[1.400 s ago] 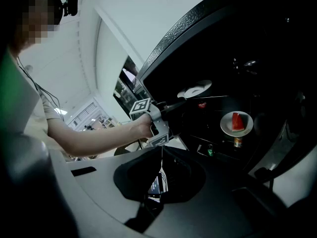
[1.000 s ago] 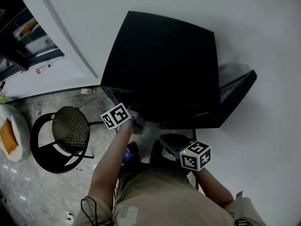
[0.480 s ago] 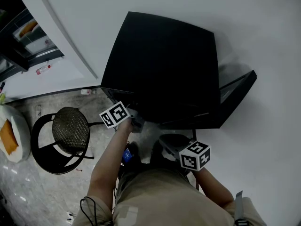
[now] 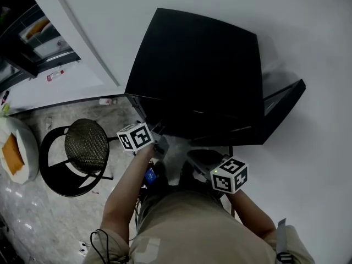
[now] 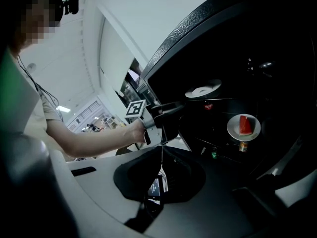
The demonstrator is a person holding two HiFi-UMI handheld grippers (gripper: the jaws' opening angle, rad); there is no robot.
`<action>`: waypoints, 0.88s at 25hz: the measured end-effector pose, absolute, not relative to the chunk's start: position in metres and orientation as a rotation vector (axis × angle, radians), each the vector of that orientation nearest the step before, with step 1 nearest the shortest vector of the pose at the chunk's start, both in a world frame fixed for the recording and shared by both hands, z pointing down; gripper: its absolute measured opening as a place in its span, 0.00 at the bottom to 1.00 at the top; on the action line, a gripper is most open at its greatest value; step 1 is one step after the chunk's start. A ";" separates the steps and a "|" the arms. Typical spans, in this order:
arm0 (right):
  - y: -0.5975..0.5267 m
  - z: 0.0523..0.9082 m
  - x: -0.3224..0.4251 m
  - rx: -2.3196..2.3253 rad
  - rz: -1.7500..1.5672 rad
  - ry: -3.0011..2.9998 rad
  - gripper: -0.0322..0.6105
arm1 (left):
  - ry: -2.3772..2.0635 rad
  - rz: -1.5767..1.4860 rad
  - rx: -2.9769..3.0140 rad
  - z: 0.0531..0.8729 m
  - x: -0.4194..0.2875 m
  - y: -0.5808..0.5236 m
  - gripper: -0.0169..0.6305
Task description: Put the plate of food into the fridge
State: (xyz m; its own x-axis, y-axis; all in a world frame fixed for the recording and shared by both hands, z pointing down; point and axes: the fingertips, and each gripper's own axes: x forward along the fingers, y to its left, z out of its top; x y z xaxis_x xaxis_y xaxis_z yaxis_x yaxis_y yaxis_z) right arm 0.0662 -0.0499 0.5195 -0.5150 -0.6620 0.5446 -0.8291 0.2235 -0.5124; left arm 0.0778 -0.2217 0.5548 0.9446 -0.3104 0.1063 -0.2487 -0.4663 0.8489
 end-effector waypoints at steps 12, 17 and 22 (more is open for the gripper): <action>-0.067 0.510 0.036 1.376 1.005 -2.303 0.08 | -0.034 -0.061 2.306 0.507 0.051 -0.169 0.05; -0.080 0.500 0.025 1.396 0.919 -2.319 0.08 | -0.035 -0.008 2.439 0.494 0.030 -0.152 0.04; -0.088 0.492 0.005 1.390 0.809 -2.325 0.08 | -0.093 0.060 2.551 0.486 0.004 -0.146 0.05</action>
